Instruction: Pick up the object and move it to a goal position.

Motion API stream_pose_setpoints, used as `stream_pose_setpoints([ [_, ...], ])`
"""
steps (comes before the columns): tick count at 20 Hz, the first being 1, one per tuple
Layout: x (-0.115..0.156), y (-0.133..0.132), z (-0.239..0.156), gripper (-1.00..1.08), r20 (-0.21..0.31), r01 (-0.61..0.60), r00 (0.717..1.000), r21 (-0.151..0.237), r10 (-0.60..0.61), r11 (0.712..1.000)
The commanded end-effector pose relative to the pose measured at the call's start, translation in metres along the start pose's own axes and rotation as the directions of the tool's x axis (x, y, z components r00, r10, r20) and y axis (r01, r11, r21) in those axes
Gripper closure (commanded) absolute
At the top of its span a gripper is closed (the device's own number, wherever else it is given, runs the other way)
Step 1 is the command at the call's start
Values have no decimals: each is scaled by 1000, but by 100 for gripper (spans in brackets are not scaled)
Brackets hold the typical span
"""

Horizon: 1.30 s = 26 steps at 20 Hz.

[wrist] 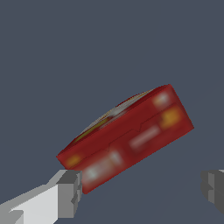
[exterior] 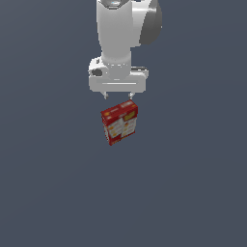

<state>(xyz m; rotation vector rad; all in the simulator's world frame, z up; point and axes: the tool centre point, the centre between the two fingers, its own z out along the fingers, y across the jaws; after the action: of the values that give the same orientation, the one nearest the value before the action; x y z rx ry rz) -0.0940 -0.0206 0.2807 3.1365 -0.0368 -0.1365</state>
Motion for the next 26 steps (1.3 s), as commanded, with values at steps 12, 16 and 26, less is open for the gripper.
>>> stream_pose_setpoints([
  [12,3,16,-10,-92,-7,-32,999,-20,32,999],
  [16,3,16,-9,-92,-7,-34,999,-19,34,999],
  [26,3,14,-5,-92,-16,-123,992,-15,123,992],
])
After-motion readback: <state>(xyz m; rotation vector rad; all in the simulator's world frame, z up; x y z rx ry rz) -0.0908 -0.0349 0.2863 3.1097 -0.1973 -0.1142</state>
